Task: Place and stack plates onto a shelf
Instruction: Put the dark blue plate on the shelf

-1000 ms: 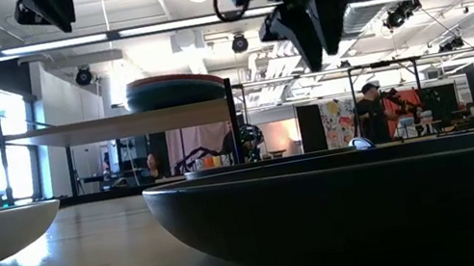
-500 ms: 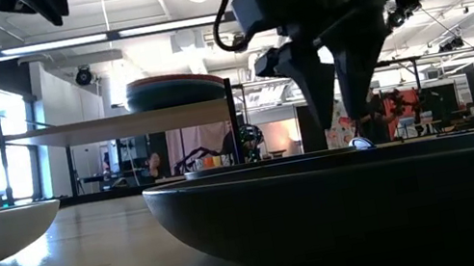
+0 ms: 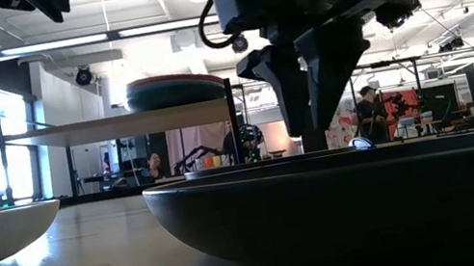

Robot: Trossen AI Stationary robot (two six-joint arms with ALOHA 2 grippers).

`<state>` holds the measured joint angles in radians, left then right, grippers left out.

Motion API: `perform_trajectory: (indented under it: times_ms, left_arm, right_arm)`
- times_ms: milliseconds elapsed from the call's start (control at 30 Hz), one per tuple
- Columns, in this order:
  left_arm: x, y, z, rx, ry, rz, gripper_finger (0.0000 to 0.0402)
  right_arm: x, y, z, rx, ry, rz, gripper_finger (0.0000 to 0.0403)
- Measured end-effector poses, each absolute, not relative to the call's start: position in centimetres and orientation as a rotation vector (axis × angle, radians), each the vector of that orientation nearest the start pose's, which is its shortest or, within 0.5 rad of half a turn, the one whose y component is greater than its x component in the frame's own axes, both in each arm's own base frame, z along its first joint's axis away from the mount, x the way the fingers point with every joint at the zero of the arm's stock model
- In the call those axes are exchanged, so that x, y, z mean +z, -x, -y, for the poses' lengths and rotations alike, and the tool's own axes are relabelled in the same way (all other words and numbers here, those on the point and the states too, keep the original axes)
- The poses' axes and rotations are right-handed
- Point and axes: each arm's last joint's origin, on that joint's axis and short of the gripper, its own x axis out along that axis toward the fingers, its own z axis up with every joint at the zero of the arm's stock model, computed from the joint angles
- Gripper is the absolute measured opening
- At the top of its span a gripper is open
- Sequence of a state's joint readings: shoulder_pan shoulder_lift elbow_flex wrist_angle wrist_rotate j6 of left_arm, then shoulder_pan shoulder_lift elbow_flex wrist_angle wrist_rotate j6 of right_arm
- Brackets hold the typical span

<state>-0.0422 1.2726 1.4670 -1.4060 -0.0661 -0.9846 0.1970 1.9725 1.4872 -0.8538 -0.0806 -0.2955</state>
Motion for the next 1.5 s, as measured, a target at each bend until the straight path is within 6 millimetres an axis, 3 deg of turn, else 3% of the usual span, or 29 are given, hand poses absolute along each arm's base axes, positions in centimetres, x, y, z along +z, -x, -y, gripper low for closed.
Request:
perform_trajectory:
  times_ms: [200,800,1367,1500]
  left_arm:
    - [37.0,-20.8,0.9,0.601,0.784,-1.091,0.0076]
    - [36.4,-21.7,0.9,0.613,0.736,-1.108,0.0076]
    - [36.4,-21.8,0.9,0.609,0.728,-1.113,0.0076]
    - [36.4,-21.8,0.9,0.605,0.721,-1.115,0.0076]
  right_arm:
    - [17.5,-38.6,-7.9,0.434,0.322,-1.339,0.0146]
    - [16.0,-39.1,-7.7,0.307,0.361,-1.378,0.0144]
    - [15.5,-38.9,-8.1,0.299,0.353,-1.411,0.0012]
    - [16.0,-38.7,-8.5,0.308,0.366,-1.433,0.0009]
